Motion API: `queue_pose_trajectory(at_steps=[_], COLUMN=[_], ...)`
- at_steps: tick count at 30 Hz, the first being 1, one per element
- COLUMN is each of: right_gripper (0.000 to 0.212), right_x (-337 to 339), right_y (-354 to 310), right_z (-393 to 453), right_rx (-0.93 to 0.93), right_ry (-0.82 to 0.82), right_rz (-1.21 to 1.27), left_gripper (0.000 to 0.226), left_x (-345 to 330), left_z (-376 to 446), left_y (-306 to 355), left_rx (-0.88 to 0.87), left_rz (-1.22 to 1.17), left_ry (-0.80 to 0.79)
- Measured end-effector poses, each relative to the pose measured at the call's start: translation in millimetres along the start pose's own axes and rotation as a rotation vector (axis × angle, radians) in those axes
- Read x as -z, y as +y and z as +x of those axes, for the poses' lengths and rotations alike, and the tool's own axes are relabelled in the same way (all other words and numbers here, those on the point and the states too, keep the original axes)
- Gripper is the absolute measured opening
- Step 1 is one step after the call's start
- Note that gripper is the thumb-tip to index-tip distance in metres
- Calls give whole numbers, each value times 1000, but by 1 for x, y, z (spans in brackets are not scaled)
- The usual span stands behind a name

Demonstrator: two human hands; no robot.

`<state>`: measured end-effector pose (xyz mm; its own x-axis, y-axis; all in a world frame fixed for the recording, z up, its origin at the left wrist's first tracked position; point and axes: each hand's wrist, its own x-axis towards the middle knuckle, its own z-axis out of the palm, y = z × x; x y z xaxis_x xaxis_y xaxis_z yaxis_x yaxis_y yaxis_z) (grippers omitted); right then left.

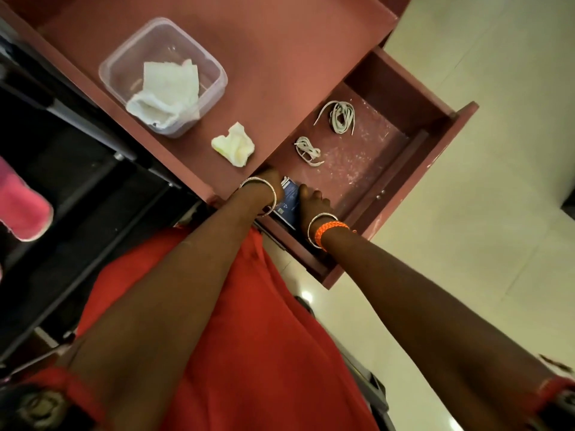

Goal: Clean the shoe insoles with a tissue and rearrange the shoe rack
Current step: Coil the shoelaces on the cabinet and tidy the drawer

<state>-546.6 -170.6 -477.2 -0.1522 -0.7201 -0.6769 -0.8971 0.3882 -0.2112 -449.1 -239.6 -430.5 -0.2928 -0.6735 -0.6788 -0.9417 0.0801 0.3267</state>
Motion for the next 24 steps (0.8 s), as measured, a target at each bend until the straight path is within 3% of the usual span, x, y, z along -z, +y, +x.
queue_pose_trajectory(at_steps=[5,9,12,14,17,20,22,24], right_gripper=[68,52,49,61,78,80,70,47], right_x=[-9,13,39,51,64,61,50,40], right_y=[-2,3,8,15,36,65,77,78], right_z=[-4,-19,-41,-58,-81,-96,-102,-109], right_rx=[-49,-10,20,15,-77,-188,-229,-228], right_ry=[-21,-28,115,297,522,540,477,463], right_rz=[-65,-121,-212,-222,-30,367,664,792], left_gripper=[24,35,38,39,41,48,56,69], left_x=[-4,-8,-3,0,-1,-13,-30,-49], left_z=[-2,-9,-24,-37,-60,-89,-101,-105], left_y=[-1,0,13,24,45,70,80,83], left_rx=[-36,-89,-148,-184,-244,-329,-385,-418], left_rz=[-6,-197,-299,-346,-411,-406,-399,-257], left_ry=[52,63,134,192,209,84,-36,-87])
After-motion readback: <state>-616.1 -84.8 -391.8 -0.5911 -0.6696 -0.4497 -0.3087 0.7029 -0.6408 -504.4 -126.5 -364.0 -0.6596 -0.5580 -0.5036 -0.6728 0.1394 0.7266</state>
